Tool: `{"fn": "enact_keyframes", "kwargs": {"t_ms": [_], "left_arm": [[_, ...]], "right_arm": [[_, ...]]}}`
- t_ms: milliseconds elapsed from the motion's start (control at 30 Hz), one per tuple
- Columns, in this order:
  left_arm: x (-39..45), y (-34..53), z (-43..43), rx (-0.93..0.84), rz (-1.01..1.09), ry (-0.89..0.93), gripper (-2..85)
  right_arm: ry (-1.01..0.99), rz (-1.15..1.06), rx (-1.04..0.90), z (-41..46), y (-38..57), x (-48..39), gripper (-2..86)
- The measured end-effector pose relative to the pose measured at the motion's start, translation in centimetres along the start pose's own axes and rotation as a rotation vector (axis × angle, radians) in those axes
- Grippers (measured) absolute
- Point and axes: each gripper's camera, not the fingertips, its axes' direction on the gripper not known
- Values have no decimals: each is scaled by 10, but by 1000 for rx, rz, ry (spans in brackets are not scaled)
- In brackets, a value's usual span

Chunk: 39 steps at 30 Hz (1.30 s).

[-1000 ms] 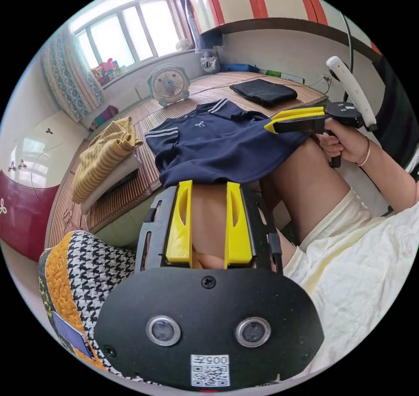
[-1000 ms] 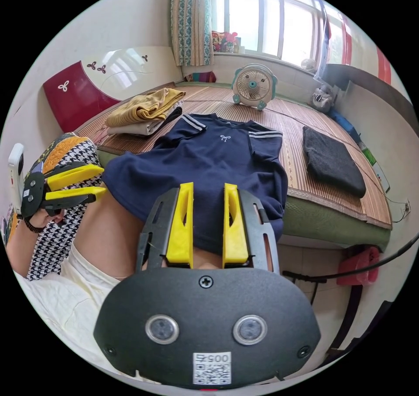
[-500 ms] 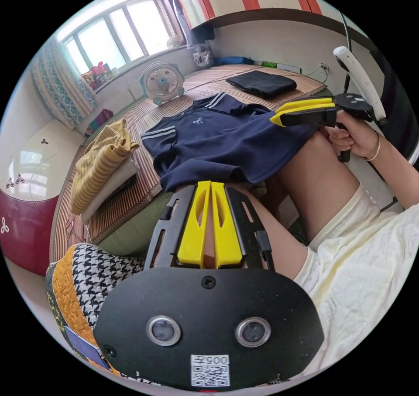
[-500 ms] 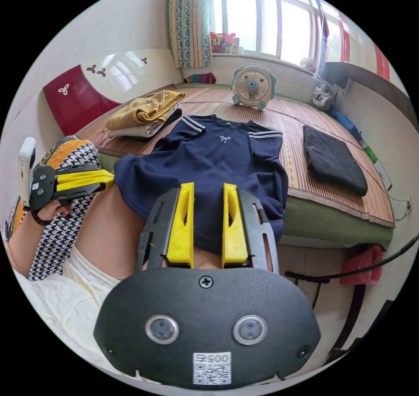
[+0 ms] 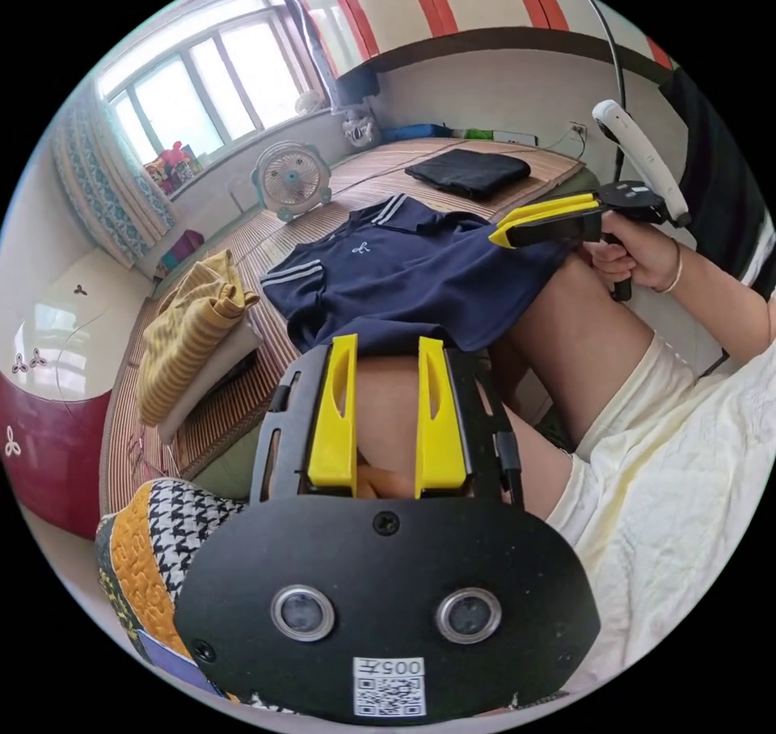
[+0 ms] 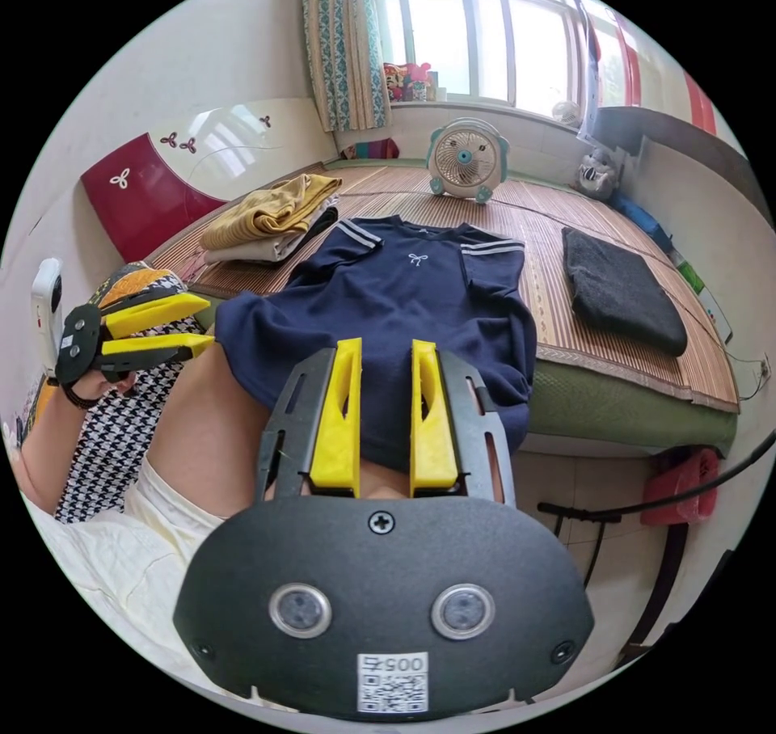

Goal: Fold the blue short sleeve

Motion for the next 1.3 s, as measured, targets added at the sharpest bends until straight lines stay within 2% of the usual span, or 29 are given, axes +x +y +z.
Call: {"fn": "enact_keyframes", "kwargs": {"t_ms": [133, 333, 567, 767, 967, 1300], "left_arm": [[6, -8, 13, -77, 141, -26, 115], [-2, -16, 15, -97, 190, 48, 85], [-9, -19, 14, -90, 157, 20, 48], [-38, -23, -4, -17, 27, 49, 41], [-52, -37, -11, -69, 152, 69, 39], [-63, -51, -14, -84, 164, 81, 37]], "right_arm": [[-6, 6, 4, 2, 2, 4, 91], [1, 7, 6, 6, 4, 8, 91], [-9, 21, 12, 10, 5, 17, 84], [-51, 21, 19, 13, 6, 25, 87], [-80, -2, 15, 16, 5, 30, 77], [-83, 3, 22, 20, 5, 36, 77]]}}
